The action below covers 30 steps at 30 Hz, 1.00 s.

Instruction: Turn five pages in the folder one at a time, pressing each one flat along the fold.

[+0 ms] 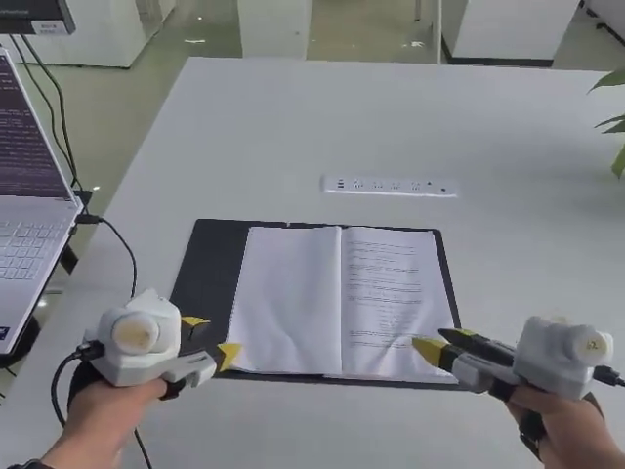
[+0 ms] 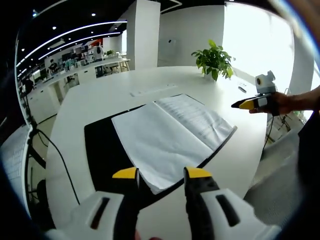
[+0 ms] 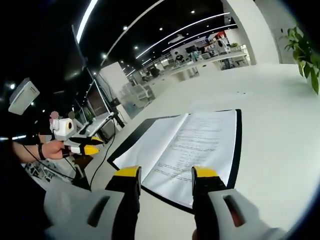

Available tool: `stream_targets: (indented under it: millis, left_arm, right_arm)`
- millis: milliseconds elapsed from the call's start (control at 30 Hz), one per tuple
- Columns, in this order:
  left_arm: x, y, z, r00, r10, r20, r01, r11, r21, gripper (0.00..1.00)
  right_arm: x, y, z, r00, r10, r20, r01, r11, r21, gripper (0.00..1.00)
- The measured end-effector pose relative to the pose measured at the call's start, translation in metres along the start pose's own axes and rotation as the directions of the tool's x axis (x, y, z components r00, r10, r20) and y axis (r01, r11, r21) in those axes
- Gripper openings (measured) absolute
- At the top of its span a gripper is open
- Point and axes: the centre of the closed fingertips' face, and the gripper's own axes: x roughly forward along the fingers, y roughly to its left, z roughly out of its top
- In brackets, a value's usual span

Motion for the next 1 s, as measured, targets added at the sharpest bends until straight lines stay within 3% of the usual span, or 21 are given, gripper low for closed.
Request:
stream_targets:
  millis: [200,267,333,400,467,733,800,1000]
  left_arm:
    - [-0.015,-0.009,0.011,0.9998,0.003,0.022,-0.004,1.000,0.023,0.41]
    - [-0.020,-0.012,0.010,0.9998,0.006,0.020,-0.006,1.000,0.021,0.44]
    - [-0.025,-0.014,0.008,0.9998,0.011,0.015,-0.011,1.000,0.006,0.49]
    - [-0.033,-0.017,0.009,0.9987,0.020,0.047,-0.018,0.999,-0.039,0.50]
    - [-0.038,-0.016,0.008,0.9982,0.032,0.051,-0.030,0.999,-0.043,0.52]
    - [-0.058,-0.014,0.015,0.9940,0.068,0.085,-0.063,0.996,-0.063,0.62]
    - [-0.059,-0.011,0.016,0.9930,0.079,0.088,-0.073,0.994,-0.075,0.63]
    - [-0.062,-0.012,0.020,0.9910,0.092,0.097,-0.085,0.993,-0.078,0.66]
  right_arm:
    - [-0.027,-0.001,0.013,0.9981,-0.037,0.049,0.038,0.999,-0.015,0.47]
    - [-0.036,0.000,0.015,0.9964,-0.048,0.070,0.049,0.999,-0.017,0.48]
    - [-0.043,0.001,0.016,0.9947,-0.062,0.082,0.063,0.998,-0.007,0.49]
    - [-0.052,-0.001,0.011,0.9924,-0.091,0.082,0.092,0.996,-0.006,0.51]
    - [-0.058,0.000,0.008,0.9907,-0.104,0.087,0.104,0.995,0.004,0.52]
    - [-0.075,0.006,0.005,0.9852,-0.128,0.114,0.124,0.991,0.044,0.59]
    - [-0.078,0.010,0.009,0.9809,-0.115,0.156,0.103,0.991,0.086,0.60]
    - [-0.084,0.011,0.003,0.9824,-0.125,0.138,0.117,0.991,0.061,0.65]
